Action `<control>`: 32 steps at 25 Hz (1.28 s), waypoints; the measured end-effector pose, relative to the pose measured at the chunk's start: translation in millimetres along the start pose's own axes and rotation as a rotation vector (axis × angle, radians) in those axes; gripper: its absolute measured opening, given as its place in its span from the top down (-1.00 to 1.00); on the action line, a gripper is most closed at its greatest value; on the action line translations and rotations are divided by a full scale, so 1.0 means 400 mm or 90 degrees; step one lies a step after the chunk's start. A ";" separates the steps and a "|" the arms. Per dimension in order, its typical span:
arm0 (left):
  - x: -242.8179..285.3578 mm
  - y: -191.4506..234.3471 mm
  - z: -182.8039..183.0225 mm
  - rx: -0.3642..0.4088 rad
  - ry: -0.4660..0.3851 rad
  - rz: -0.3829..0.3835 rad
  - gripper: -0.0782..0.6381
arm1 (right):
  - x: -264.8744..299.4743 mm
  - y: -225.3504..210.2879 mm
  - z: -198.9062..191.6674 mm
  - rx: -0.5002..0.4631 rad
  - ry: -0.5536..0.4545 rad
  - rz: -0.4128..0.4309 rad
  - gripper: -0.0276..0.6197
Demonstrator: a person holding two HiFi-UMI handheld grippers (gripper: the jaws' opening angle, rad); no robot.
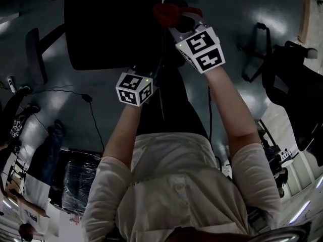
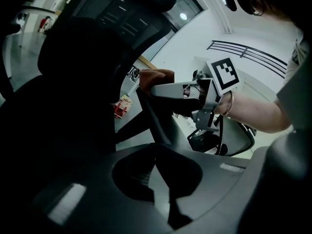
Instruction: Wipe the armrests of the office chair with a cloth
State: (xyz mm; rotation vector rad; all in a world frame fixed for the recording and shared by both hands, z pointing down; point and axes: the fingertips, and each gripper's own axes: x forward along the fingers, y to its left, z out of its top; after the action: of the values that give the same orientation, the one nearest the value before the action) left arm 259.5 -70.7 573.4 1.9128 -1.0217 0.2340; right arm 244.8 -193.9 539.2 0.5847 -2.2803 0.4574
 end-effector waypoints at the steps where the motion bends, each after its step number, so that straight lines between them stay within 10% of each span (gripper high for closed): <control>1: -0.002 -0.001 -0.001 0.001 0.000 -0.003 0.77 | -0.006 0.013 -0.009 0.003 0.001 0.004 0.76; 14: -0.017 0.001 -0.014 0.003 -0.007 -0.033 0.78 | -0.094 0.204 -0.134 0.104 -0.023 0.026 0.76; 25: -0.011 -0.006 -0.017 0.067 0.034 -0.036 0.78 | -0.177 0.330 -0.233 0.307 -0.081 0.053 0.77; 32: -0.018 -0.001 -0.008 0.090 0.046 -0.016 0.77 | -0.229 0.278 -0.198 0.228 -0.082 0.019 0.77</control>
State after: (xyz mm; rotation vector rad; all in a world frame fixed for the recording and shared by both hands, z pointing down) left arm 256.1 -63.9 571.1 2.0278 -0.9546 0.3669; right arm 288.1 -38.2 509.6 0.7768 -2.3458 0.8768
